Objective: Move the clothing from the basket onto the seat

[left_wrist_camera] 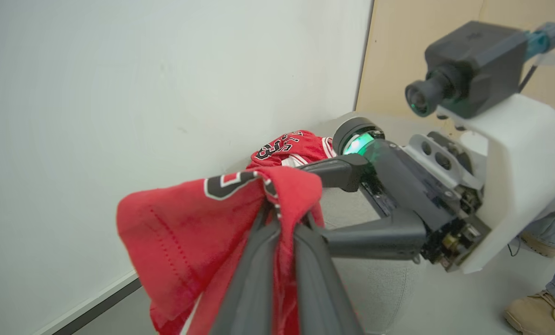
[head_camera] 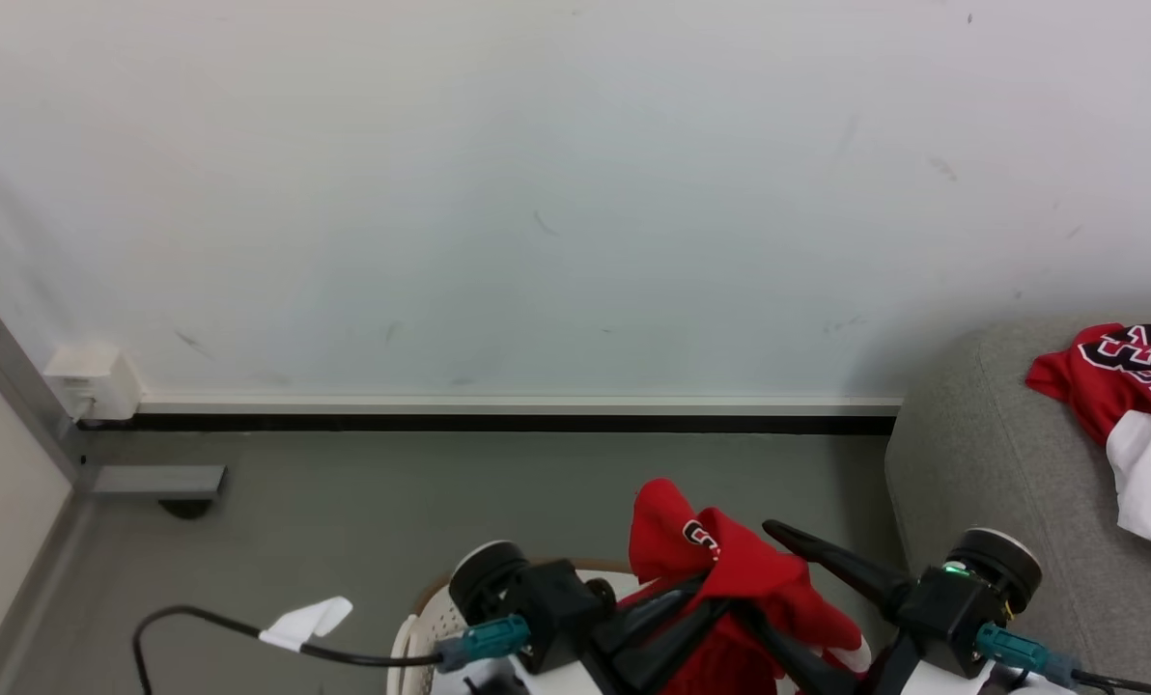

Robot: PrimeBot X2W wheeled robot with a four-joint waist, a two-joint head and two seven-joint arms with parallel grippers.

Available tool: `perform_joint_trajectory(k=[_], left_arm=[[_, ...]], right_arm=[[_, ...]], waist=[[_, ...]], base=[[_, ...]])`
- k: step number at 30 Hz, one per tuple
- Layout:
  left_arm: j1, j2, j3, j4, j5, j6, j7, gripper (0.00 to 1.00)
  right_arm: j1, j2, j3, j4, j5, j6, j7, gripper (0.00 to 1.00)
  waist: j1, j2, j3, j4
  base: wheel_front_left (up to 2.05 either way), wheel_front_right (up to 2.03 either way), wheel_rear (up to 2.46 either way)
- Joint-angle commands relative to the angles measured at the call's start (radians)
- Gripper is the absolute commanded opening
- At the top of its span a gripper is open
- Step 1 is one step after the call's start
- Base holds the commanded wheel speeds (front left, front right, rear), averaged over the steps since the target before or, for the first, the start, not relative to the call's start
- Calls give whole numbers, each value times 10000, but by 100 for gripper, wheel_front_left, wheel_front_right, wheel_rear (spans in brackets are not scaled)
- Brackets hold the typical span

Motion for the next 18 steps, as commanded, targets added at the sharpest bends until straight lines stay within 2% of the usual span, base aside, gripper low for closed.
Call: perform_joint_trajectory(k=[1,3,4,5,6,7,8,12,13,14,15,17,18], left_arm=[[-213,87,-157,-137,-237,21,-100,0],[-349,151,-352,-216,-441,21,-193,0],[-406,167,-422,-246,-558,20,-236,0],[-455,184,-488,-262,-665,20,-273,0],[-484,213,-526,-260,-741,20,-305,0],[-514,235,-569,-254,-783,20,-327,0],[-540,263,-609,-243,-807,20,-362,0],[-648,338,-706,-77,-894,21,-514,0],[-649,350,-712,-21,-889,20,-531,5],[-640,359,-709,41,-886,20,-583,19],[-634,363,-699,118,-878,24,-610,25],[-634,359,-675,270,-808,68,-703,48],[-632,352,-665,345,-759,68,-750,80]], right_arm=[[-86,-22,115,152,190,-22,3,100],[-97,-13,267,266,356,-24,21,100],[-103,-22,349,339,426,-22,44,90],[-123,-31,424,388,504,-22,50,44],[-150,-40,465,427,569,-24,11,34],[-179,-40,506,475,649,-24,-44,3],[-198,-35,548,512,714,-22,-95,0],[-247,-19,505,649,909,-24,-334,0],[-257,-33,488,680,931,-22,-401,0],[-250,-38,460,714,984,-24,-450,0],[-239,-41,425,745,1004,-22,-492,0],[-224,-62,376,781,1044,-24,-568,0],[-191,-65,312,799,1082,-24,-622,0]], waist=[[-1,0,-2,3],[-1,0,-4,9],[-1,0,-4,14],[-1,0,0,15],[-1,0,3,12],[-1,0,4,7],[-1,0,6,-2],[-1,0,56,-44],[-1,0,68,-52],[-1,0,78,-60],[-1,0,87,-70],[-1,0,109,-92],[-1,0,120,-106]], base=[[0,0,0],[0,0,0],[0,0,0],[0,0,0],[0,0,0],[0,0,0],[0,0,0],[0,0,0],[0,0,0],[0,0,0],[0,0,0],[0,0,0],[0,0,0]])
